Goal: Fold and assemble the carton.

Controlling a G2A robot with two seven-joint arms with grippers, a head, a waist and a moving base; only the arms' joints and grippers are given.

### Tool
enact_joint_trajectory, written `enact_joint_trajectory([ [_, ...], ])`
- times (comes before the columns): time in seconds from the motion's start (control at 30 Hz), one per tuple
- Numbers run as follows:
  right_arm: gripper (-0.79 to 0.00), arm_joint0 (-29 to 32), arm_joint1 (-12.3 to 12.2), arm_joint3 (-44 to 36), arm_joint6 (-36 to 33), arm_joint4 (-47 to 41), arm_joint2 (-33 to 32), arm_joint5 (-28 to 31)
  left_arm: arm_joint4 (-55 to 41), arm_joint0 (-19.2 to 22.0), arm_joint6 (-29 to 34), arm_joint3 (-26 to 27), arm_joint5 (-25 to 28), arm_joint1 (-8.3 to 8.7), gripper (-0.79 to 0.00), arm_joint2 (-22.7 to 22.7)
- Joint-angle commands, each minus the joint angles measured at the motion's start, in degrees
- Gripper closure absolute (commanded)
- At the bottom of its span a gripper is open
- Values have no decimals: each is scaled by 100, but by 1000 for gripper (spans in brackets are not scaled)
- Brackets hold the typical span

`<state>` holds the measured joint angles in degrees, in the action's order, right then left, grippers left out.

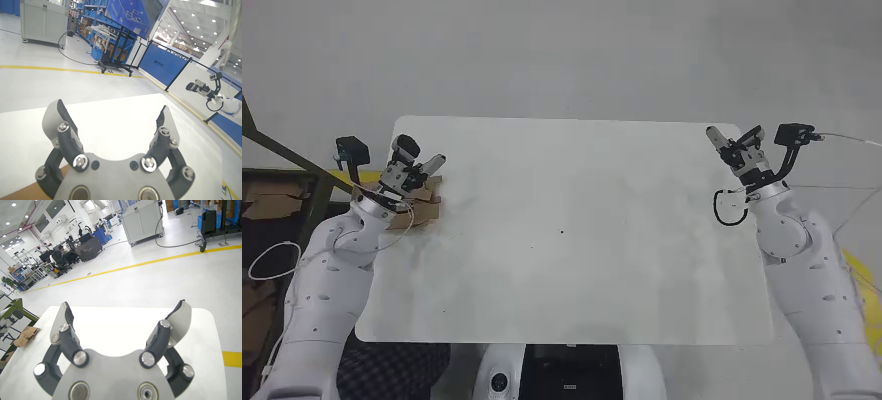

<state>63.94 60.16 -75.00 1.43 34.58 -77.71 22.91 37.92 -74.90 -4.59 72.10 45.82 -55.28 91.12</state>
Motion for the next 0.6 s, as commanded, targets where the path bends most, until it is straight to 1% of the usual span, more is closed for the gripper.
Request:
enact_joint_trajectory([
  [0.0, -785, 0, 0, 0, 0, 0, 0, 0, -295, -104, 261, 65, 77, 25, -785, 117],
  [0.07, -785, 0, 0, 0, 0, 0, 0, 0, -573, -186, 562, 118, 161, 62, -785, 274],
  [0.17, -785, 0, 0, 0, 0, 0, 0, 0, -932, -341, 931, 182, 145, 108, -785, 500],
  [0.3, -785, 0, 0, 0, 0, 0, 0, 0, -1679, -454, 1601, 128, 89, 174, -785, 766],
  [0.4, -785, 0, 0, 0, 0, 0, 0, 0, -2300, -467, 2138, -18, 134, 230, -785, 955],
  [0.57, -785, 0, 0, 0, 0, 0, 0, 0, -3352, -361, 3027, -425, 208, 338, -785, 1270],
])
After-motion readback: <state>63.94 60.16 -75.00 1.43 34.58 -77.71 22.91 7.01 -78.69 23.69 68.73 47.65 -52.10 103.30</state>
